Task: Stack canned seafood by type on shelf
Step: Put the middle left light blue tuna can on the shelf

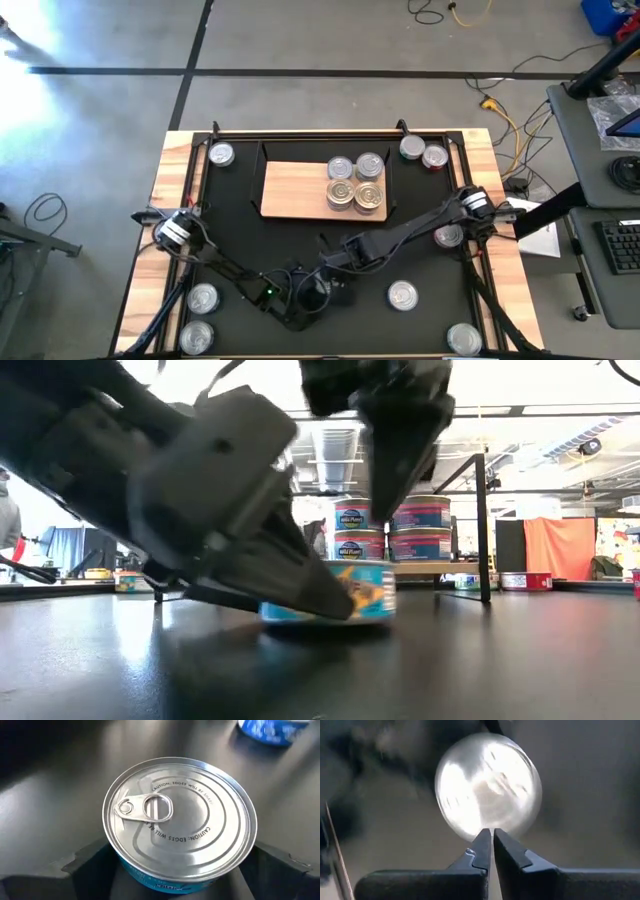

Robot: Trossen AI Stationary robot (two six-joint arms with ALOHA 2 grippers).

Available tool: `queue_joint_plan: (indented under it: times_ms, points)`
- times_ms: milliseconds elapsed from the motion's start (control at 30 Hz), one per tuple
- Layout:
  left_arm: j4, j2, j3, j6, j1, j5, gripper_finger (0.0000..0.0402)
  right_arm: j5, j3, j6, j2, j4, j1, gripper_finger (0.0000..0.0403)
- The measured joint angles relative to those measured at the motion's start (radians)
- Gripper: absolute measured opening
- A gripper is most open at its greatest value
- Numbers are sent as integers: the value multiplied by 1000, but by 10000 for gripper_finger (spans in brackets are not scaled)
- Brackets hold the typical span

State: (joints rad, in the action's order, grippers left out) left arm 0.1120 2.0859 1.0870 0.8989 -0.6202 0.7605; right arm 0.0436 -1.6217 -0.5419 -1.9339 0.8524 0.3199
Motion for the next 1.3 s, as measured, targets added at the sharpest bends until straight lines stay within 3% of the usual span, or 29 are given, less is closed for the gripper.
queue_joint_plan:
  times_ms: [133,433,533,967,1300]
  points:
    - [-107,-46,-1,5,-1,-31,350,-25,-8,40,75,108,0,13]
    - [-207,-145,-2,-40,-3,-67,349,-297,-8,71,252,143,0,13]
    - [-221,-191,-2,-77,-4,-79,348,-344,-8,84,294,144,-2,13]
    - [-461,-453,-2,-256,63,-83,348,-351,-8,38,349,146,-2,13]
    - [-552,-612,-2,-403,152,-183,348,-347,-6,27,359,172,10,13]
